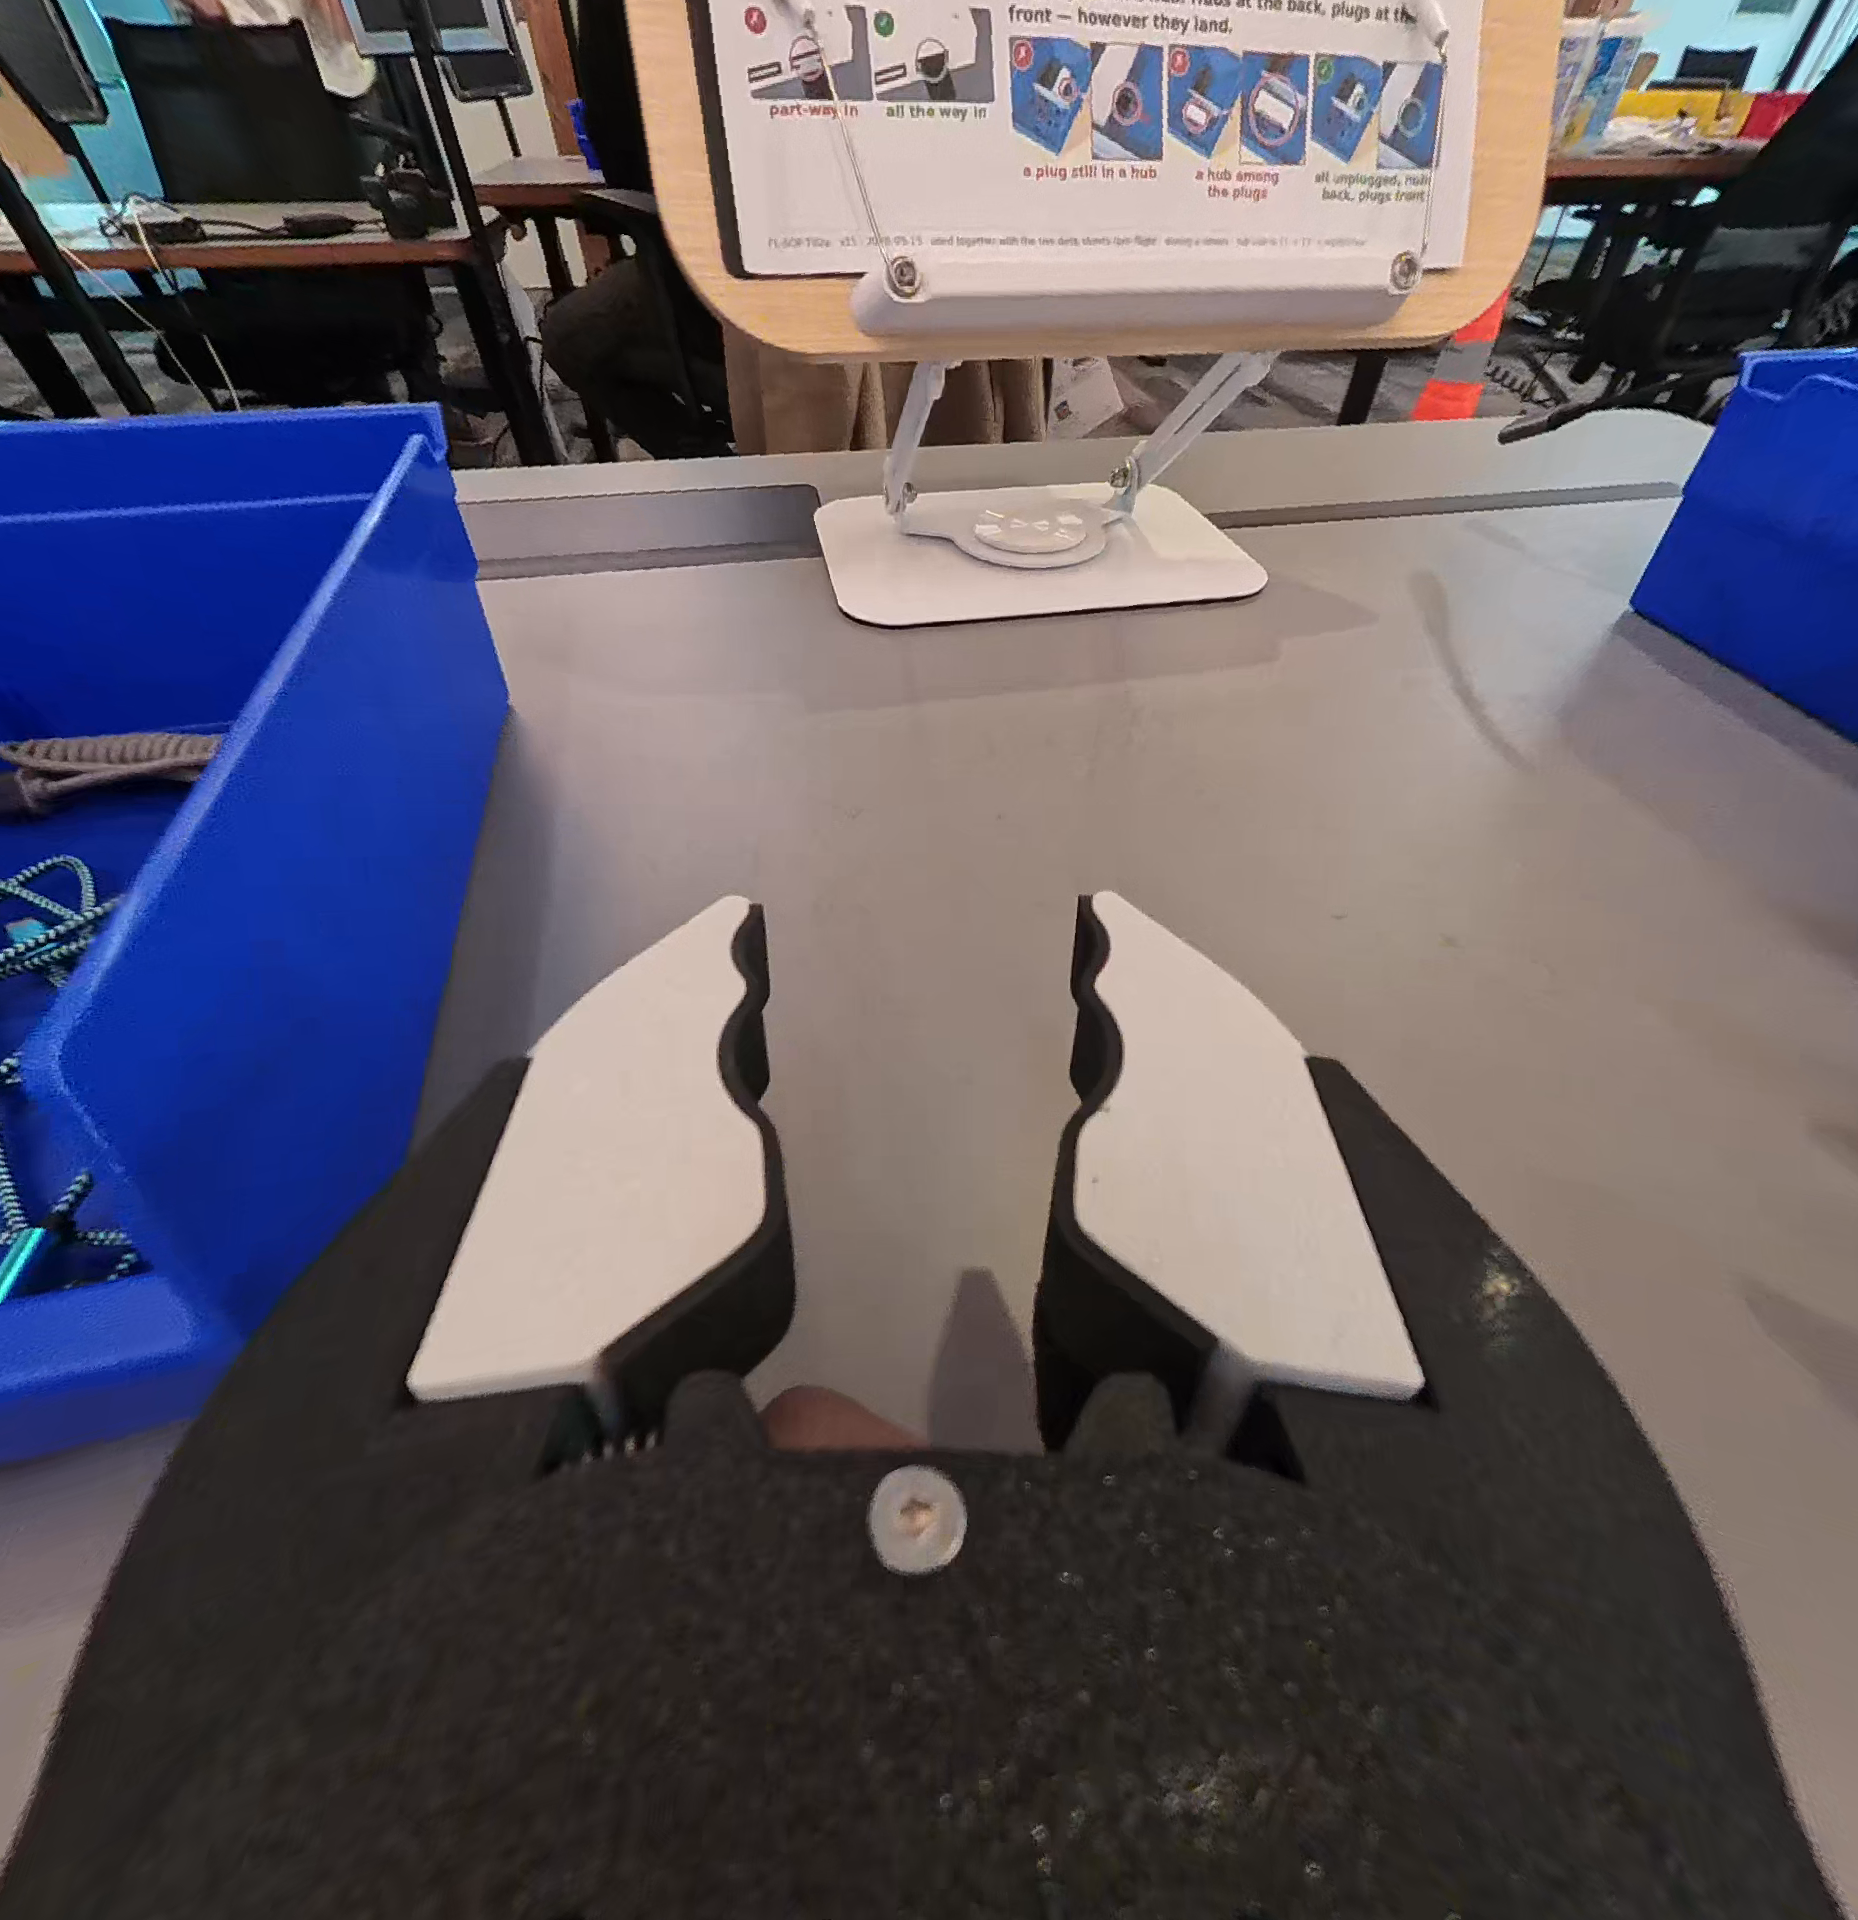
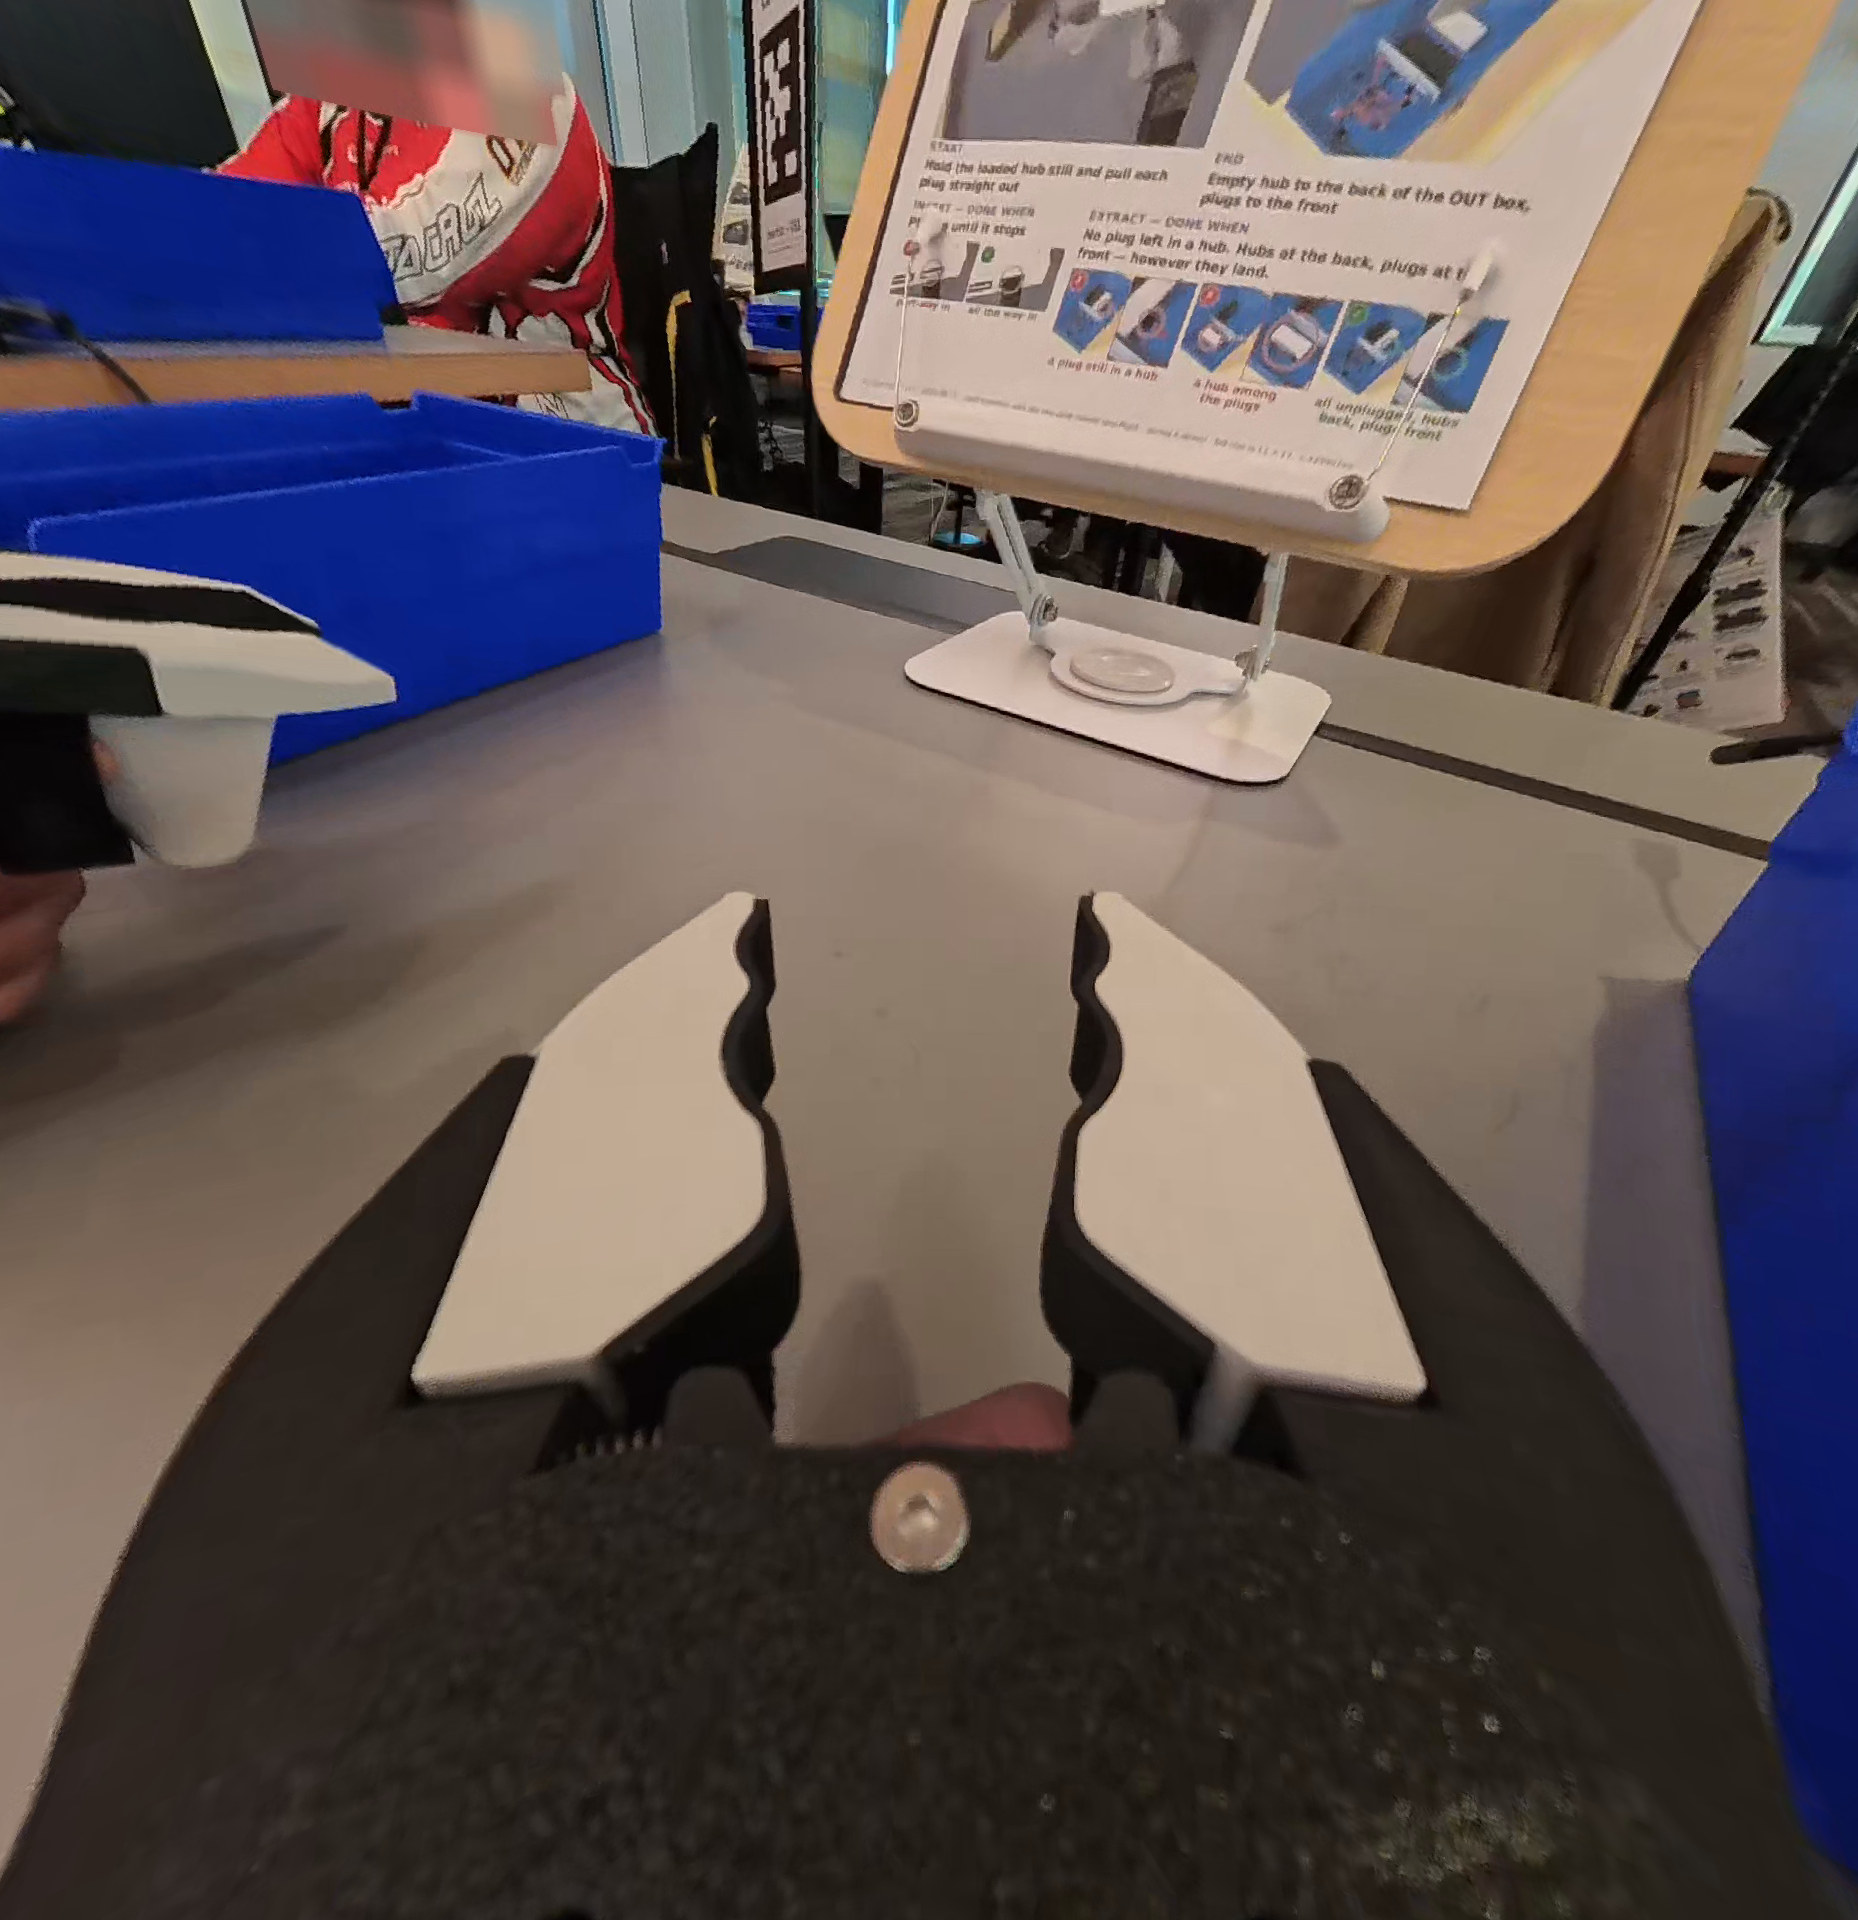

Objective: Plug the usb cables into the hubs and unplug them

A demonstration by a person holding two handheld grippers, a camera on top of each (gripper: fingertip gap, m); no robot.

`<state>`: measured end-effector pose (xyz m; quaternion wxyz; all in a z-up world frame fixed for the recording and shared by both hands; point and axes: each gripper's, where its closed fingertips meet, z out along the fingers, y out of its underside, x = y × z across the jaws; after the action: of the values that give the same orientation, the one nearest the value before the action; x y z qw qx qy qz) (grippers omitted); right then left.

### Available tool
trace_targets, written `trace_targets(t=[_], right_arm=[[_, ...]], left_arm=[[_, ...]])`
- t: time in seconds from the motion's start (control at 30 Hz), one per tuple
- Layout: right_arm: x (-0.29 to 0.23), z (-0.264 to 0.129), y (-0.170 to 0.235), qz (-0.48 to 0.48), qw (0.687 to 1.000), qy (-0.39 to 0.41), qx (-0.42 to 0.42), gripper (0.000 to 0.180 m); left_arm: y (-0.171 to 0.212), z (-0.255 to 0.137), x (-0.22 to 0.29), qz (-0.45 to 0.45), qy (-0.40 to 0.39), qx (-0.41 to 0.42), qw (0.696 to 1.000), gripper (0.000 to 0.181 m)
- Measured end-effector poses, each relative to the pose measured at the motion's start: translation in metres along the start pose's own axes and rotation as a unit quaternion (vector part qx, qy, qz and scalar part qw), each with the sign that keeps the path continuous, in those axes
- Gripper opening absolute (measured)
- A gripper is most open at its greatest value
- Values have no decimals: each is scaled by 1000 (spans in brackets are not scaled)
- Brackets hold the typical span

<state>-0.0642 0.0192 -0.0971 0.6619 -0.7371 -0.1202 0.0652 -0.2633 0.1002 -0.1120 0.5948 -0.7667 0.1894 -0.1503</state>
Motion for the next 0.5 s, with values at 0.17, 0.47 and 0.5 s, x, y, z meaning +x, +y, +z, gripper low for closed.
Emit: trace_targets(t=[0.17,0.47,0.5], right_arm=[[5,-1,0,31,1000,-4,2,54],[8,-18,-3,9,1000,18,7,55],[13,-30,-6,11,999,27,12,55]], left_arm=[[1,0,1,4,1,-3,1000,58],[1,0,4,18,0,-3,1000,61],[1,0,4,19,-1,-3,1000,61]])
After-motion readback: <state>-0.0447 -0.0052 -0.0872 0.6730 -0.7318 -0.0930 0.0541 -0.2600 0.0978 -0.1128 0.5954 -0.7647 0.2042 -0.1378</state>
